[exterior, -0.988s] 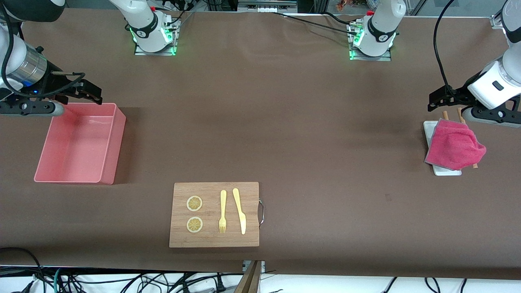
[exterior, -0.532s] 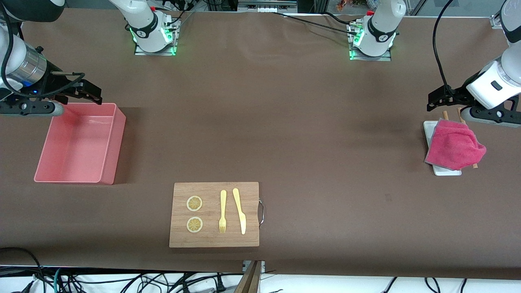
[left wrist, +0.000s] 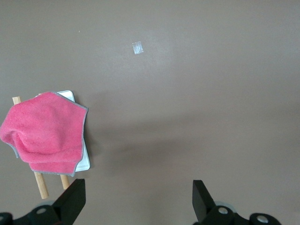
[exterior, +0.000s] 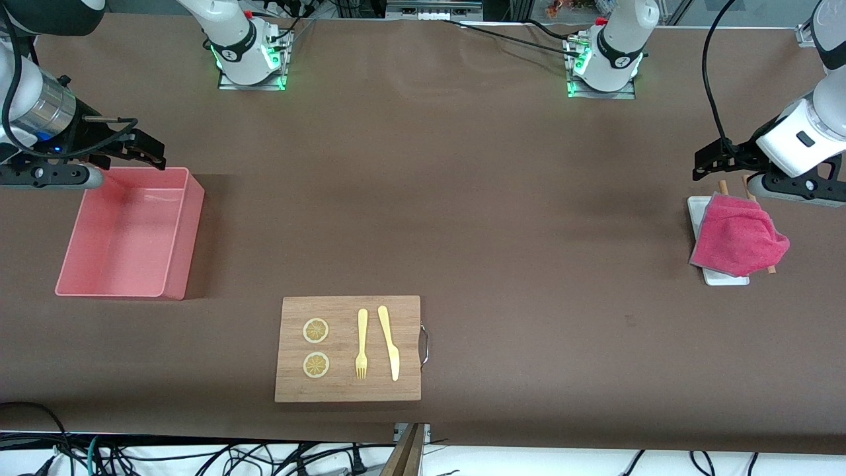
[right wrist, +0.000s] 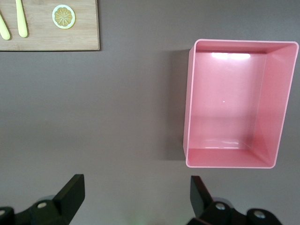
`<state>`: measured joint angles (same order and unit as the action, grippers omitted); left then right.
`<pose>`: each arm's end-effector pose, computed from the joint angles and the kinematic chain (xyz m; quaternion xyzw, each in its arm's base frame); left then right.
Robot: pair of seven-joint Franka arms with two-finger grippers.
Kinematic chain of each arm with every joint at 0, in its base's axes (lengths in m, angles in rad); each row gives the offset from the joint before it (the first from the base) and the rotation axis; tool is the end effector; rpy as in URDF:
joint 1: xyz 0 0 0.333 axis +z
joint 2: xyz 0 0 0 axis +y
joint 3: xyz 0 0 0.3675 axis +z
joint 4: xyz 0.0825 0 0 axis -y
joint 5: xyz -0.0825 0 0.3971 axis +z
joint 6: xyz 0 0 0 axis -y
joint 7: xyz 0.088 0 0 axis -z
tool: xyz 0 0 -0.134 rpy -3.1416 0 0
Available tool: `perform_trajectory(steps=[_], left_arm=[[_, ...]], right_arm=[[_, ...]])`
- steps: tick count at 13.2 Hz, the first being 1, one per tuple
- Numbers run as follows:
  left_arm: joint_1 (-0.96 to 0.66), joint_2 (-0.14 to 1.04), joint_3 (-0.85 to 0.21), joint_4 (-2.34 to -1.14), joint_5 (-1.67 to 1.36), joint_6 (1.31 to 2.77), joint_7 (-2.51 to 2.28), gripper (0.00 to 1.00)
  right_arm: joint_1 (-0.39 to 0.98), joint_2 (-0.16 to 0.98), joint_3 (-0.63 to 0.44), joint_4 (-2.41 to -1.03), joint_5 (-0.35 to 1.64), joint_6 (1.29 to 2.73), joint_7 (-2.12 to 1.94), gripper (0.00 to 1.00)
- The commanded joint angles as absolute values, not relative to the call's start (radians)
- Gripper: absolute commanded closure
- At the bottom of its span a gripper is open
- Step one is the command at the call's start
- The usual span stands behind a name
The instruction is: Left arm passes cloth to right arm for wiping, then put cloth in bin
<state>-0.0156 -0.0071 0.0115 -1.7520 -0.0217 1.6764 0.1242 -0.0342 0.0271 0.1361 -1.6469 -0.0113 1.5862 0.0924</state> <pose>0.5639 -0.0050 0.5739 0.9974 -0.0626 -0.0335 0.0128 0.5690 0.0557 0.5982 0.9990 0.0051 -0.0432 0.0080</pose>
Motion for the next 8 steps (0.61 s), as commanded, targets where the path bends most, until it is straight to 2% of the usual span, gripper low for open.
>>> perform_trajectory(steps=[1,3,6,8], left_arm=[[-0.025,-0.008,0.011,-1.746,-0.028,1.661,0.117,0.0],[-0.025,0.001,0.011,-1.755,-0.026,1.66,0.115,0.0],[-0.029,0.122,0.011,-1.75,-0.002,1.68,0.115,0.0],[-0.049,0.198,-0.008,-1.756,0.118,1.713,0.11,0.0]], right_arm=[[-0.041,0.038,0.143,-1.62,-0.025,1.566,0.092,0.01],[-0.041,0.038,0.143,-1.62,-0.025,1.566,0.092,0.01],[-0.041,0.038,0.143,-1.62,-0.025,1.566,0.092,0.01],[-0.041,0.038,0.143,-1.62,-0.025,1.566,0.092,0.01]])
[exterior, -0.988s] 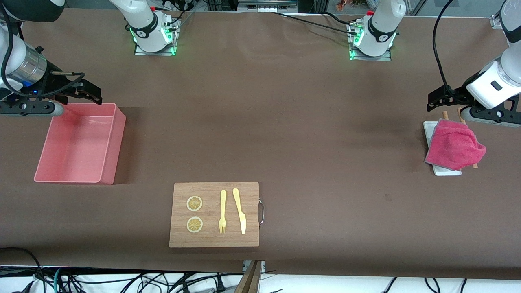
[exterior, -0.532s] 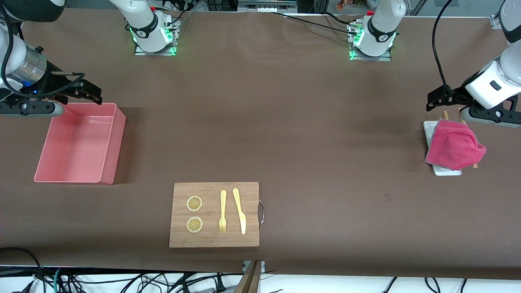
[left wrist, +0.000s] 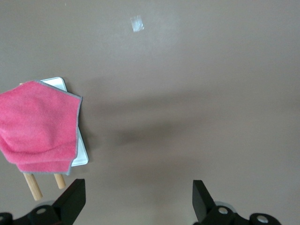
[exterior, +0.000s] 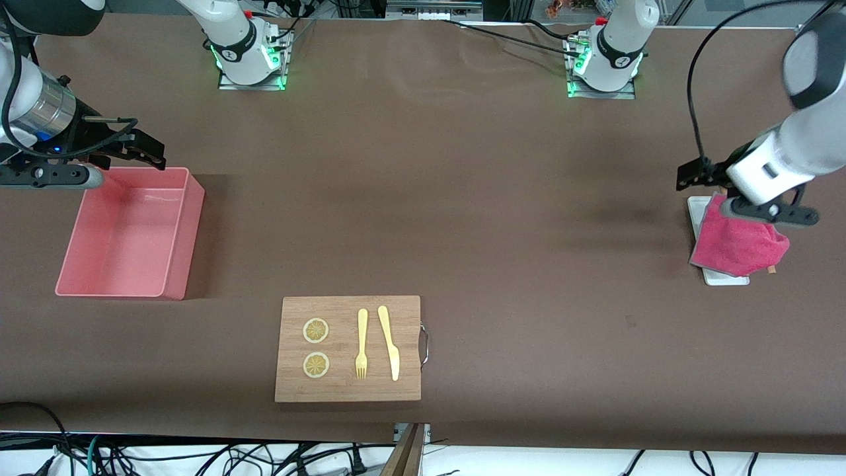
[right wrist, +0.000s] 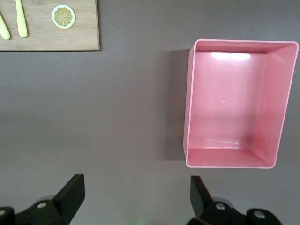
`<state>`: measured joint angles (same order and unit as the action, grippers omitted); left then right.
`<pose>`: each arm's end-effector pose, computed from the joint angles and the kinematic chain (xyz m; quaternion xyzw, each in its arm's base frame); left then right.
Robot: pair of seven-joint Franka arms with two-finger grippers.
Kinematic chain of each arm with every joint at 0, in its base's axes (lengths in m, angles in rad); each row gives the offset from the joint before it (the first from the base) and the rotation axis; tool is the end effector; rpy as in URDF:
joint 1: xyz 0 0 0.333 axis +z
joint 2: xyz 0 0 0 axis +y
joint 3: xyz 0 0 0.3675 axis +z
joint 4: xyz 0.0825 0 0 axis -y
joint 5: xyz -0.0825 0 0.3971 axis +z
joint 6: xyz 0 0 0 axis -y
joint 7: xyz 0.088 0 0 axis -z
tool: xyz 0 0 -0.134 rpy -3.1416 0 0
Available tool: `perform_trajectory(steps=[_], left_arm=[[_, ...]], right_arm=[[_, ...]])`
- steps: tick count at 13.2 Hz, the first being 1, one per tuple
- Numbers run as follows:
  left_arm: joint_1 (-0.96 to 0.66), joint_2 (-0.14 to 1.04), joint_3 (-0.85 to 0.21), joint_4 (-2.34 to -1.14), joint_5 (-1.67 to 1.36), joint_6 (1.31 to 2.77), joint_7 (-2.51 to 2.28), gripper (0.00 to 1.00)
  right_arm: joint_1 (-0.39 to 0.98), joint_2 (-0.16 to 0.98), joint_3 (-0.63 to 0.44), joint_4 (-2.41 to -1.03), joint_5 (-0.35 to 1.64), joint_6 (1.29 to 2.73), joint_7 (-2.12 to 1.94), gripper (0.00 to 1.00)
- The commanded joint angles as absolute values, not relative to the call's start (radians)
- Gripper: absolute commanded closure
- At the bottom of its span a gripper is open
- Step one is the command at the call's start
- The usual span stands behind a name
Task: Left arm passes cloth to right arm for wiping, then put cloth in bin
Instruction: 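Lower the left gripper onto the pink cloth and grasp it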
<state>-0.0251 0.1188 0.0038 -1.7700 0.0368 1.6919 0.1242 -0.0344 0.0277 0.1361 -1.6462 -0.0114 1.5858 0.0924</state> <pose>0.5885 -0.0081 0.4938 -0.9921 0.0763 0.0991 0.0131 0.5692 0.0555 0.5982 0.9990 0.0050 -0.0433 0.0081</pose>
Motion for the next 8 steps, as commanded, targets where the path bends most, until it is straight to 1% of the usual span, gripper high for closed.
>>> perform_trajectory(steps=[1,3,4,6,8], left_arm=[[-0.061,0.234,-0.017,-1.762,0.152,1.715,0.083,0.0],[-0.063,0.313,-0.017,-1.764,0.274,1.717,0.061,0.0],[-0.077,0.331,-0.021,-1.788,0.352,1.713,0.057,0.0],[-0.1,0.344,-0.023,-1.882,0.484,1.736,0.045,0.0],[-0.098,0.334,-0.023,-1.992,0.561,1.807,0.009,0.0]], right_arm=[[-0.041,0.038,0.143,-1.62,-0.025,1.566,0.092,0.01],[-0.043,0.038,0.143,-1.621,-0.025,1.566,0.092,0.01],[-0.043,0.038,0.143,-1.621,-0.025,1.566,0.092,0.01],[-0.043,0.038,0.143,-1.621,-0.025,1.566,0.092,0.01],[-0.044,0.038,0.141,-1.621,-0.025,1.566,0.092,0.01]])
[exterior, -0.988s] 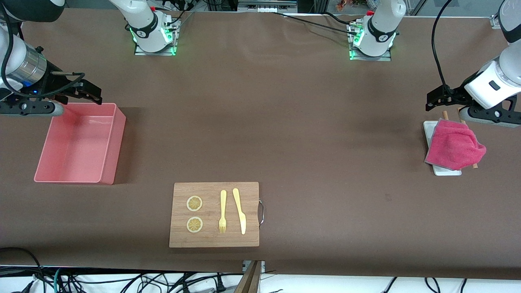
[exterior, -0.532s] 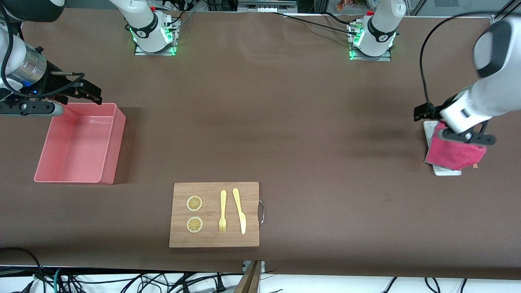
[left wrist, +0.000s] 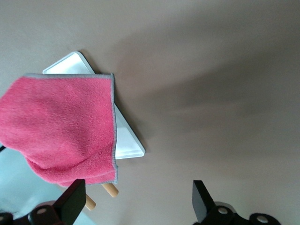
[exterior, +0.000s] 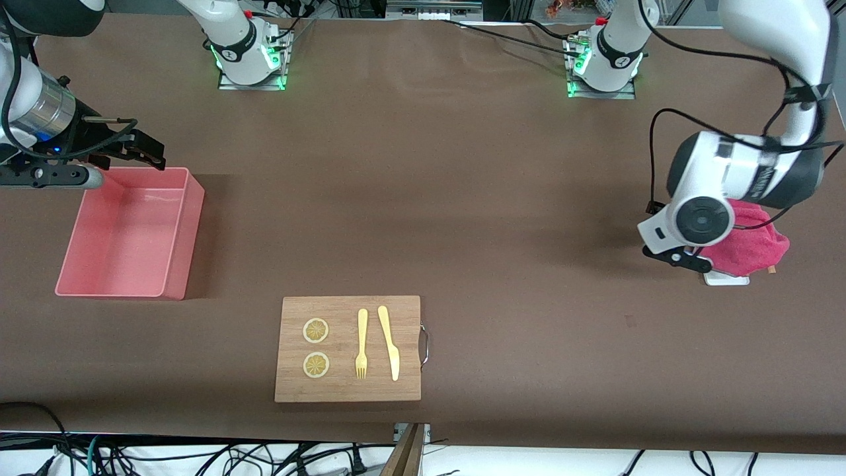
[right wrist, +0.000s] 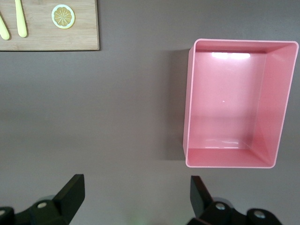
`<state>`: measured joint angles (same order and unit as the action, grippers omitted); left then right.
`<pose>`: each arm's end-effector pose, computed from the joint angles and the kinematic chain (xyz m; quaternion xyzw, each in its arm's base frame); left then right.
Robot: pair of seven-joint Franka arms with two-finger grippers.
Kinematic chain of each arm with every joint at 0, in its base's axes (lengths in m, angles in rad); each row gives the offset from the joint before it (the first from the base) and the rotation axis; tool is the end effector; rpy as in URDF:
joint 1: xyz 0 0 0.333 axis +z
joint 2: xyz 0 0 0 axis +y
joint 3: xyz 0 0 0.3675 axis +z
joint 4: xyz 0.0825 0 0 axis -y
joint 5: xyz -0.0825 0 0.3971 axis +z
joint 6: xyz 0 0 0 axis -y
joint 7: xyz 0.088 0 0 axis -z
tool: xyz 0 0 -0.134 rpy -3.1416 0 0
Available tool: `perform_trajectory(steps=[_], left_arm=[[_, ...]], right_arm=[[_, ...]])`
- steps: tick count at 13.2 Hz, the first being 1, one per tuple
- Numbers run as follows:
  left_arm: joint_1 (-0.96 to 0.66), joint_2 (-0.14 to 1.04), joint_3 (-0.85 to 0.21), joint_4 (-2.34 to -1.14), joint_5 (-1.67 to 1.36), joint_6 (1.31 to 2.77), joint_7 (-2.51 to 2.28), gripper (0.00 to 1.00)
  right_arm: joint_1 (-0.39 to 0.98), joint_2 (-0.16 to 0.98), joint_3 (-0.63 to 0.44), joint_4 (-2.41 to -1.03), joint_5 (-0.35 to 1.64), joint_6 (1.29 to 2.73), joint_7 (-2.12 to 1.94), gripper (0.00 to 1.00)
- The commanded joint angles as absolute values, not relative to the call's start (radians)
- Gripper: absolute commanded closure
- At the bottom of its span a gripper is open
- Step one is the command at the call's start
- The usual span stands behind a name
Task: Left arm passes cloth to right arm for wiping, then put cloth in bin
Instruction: 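Lower the left gripper onto the pink cloth and grasp it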
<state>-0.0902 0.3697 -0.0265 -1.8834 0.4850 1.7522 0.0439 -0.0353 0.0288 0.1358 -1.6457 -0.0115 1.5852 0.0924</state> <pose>0.5935 -0.0143 0.3096 -0.9305 0.1760 0.2323 0.2220 0.5696 0.0548 0.5978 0.9990 0.0044 -0.0439 0.0081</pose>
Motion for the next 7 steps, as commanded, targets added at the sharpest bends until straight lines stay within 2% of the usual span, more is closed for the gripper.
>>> perform_trajectory(steps=[1,4,6,7], left_arm=[[-0.1,0.331,-0.025,-2.044,0.615,1.81,-0.023,0.0],[-0.089,0.319,-0.031,-2.181,0.857,1.894,-0.141,0.0],[-0.066,0.322,-0.031,-2.209,0.946,1.928,-0.156,0.0],[-0.064,0.319,-0.031,-2.232,0.971,1.928,-0.166,0.03]], right_arm=[[-0.044,0.038,0.141,-1.621,-0.025,1.566,0.091,0.01],[-0.044,0.038,0.141,-1.621,-0.025,1.566,0.091,0.01],[-0.044,0.038,0.141,-1.62,-0.025,1.566,0.091,0.01],[-0.044,0.038,0.141,-1.62,-0.025,1.568,0.091,0.01]])
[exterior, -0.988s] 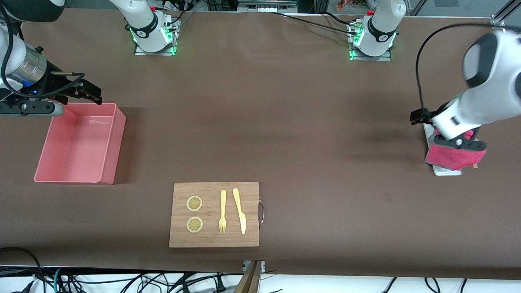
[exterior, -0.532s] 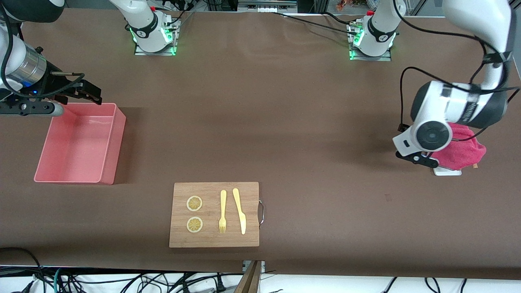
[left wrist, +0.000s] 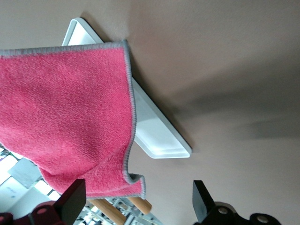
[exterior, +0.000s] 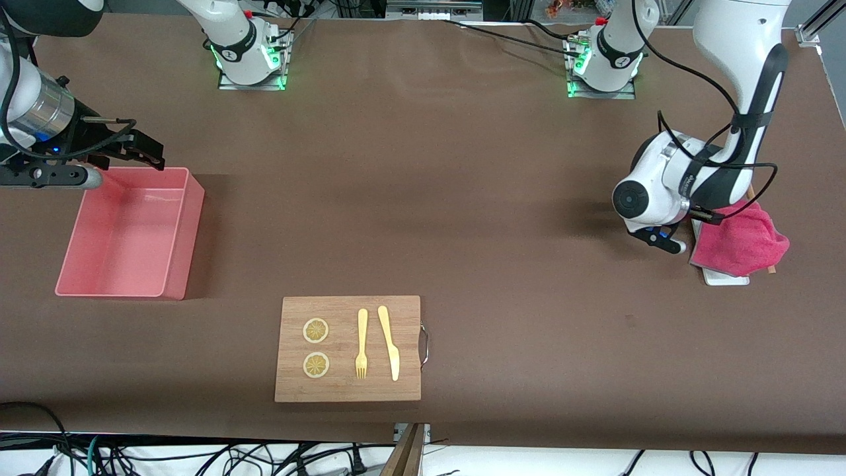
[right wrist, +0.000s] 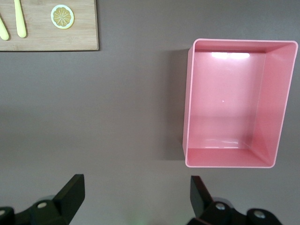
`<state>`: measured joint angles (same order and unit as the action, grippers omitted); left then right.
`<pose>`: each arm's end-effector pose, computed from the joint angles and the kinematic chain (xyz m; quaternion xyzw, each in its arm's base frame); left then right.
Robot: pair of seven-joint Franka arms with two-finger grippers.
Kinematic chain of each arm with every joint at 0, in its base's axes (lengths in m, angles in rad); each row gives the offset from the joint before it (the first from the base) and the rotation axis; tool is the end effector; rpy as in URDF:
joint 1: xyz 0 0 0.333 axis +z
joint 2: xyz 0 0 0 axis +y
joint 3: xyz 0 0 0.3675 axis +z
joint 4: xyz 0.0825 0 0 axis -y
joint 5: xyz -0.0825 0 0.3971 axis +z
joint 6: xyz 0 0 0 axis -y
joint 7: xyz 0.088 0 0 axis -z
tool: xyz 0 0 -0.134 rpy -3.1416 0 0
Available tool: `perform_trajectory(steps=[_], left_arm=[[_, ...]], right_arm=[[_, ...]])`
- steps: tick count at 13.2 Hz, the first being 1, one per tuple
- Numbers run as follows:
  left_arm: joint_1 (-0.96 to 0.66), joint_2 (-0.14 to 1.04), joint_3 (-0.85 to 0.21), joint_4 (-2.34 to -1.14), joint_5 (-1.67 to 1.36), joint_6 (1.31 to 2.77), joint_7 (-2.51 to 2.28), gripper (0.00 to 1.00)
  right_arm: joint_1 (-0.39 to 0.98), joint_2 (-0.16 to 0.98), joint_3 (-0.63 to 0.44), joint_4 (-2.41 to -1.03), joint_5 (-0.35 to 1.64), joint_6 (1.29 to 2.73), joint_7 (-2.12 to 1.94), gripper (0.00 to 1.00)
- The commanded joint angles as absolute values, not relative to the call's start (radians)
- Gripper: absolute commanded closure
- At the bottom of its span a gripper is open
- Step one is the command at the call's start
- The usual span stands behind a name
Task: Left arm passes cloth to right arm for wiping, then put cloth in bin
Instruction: 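Lower the left gripper onto the pink cloth and grasp it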
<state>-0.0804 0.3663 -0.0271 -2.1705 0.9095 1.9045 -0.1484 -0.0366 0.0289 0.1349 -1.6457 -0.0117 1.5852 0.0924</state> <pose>0.5303 0.0203 0.2275 -0.8611 0.2488 0.2319 0.3780 0.5697 0.0536 0.5977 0.9990 0.0034 -0.0440 0.0081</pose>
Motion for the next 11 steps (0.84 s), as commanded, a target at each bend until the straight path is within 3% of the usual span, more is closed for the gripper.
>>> perform_trajectory(steps=[1,8,10,11], left_arm=[[-0.061,0.311,-0.031,-2.259,1.021,1.934,-0.199,0.03],[-0.021,0.318,-0.031,-2.309,1.293,1.954,-0.348,0.06],[-0.017,0.328,-0.031,-2.304,1.318,1.971,-0.351,0.28],[-0.017,0.331,-0.031,-2.303,1.321,1.974,-0.351,0.55]], right_arm=[[-0.044,0.038,0.141,-1.62,-0.025,1.568,0.091,0.01],[-0.044,0.038,0.141,-1.62,-0.023,1.568,0.091,0.01],[-0.044,0.038,0.141,-1.62,-0.025,1.568,0.091,0.01],[-0.044,0.038,0.141,-1.62,-0.023,1.568,0.091,0.01]])
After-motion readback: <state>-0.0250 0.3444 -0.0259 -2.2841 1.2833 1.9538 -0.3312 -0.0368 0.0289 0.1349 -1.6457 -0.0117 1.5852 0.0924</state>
